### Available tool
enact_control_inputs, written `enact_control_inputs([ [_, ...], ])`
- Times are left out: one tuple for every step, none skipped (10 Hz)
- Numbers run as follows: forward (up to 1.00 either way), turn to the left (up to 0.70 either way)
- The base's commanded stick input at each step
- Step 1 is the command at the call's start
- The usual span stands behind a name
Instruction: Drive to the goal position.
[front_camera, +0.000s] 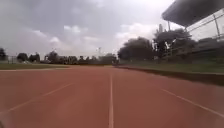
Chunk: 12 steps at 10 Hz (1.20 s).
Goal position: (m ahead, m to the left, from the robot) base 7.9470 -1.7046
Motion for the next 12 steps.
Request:
enact_control_inputs([
  [0.45,0.0],
  [0.45,0.0],
  [0.45,0.0],
  [0.45,0.0],
  [0.45,0.0],
  [0.45,0.0],
  [0.45,0.0],
  [0.45,0.0],
  [0.45,0.0],
  [0.45,0.0],
  [0.45,0.0],
  [0.45,0.0],
])
